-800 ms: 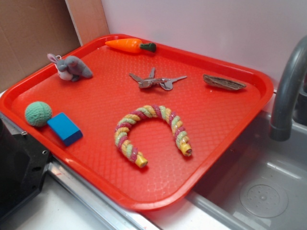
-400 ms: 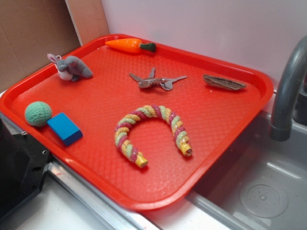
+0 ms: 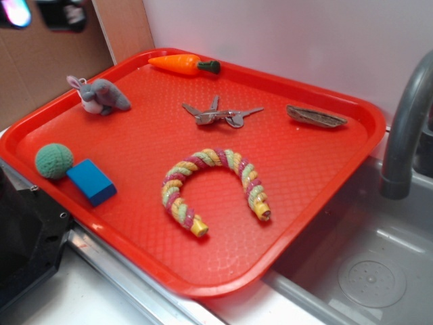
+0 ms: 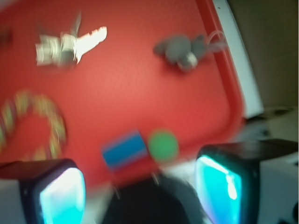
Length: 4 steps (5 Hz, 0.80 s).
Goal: Grab the gray animal.
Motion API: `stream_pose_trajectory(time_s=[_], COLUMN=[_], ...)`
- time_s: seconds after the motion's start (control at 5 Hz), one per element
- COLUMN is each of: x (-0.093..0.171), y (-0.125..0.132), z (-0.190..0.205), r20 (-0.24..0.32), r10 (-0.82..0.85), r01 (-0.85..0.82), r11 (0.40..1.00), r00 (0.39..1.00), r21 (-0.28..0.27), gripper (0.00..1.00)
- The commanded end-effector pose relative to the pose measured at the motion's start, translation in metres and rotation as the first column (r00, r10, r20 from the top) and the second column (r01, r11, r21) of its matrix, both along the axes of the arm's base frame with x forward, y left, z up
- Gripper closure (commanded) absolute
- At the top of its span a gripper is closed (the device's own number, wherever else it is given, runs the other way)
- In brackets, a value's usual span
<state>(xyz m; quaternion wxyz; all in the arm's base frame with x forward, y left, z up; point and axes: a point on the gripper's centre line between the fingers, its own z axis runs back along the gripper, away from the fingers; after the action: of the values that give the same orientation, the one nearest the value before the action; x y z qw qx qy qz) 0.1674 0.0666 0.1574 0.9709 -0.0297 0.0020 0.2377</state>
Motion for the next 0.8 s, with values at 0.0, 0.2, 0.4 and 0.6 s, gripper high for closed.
stream_pose_trajectory(time_s=[0.0,0.2,0.4,0.6], x=[0.017,0.015,0.023,0.04], y=[0.048,0.061,0.068,0.073], z=[-0.027,-0.059,-0.081,-0.09], r20=[0.17,0.095,0.105,0.15], r10=[0.277,0.286,0.26,0.225], r01=[-0.308,-0.299,-0.276,-0.251], r11=[0.93,0.933,0.941,0.949], r00=[0.946,0.954,0.96,0.963], r21=[0.201,0.201,0.194,0.188], gripper=[0.0,0.0,0.0,0.0])
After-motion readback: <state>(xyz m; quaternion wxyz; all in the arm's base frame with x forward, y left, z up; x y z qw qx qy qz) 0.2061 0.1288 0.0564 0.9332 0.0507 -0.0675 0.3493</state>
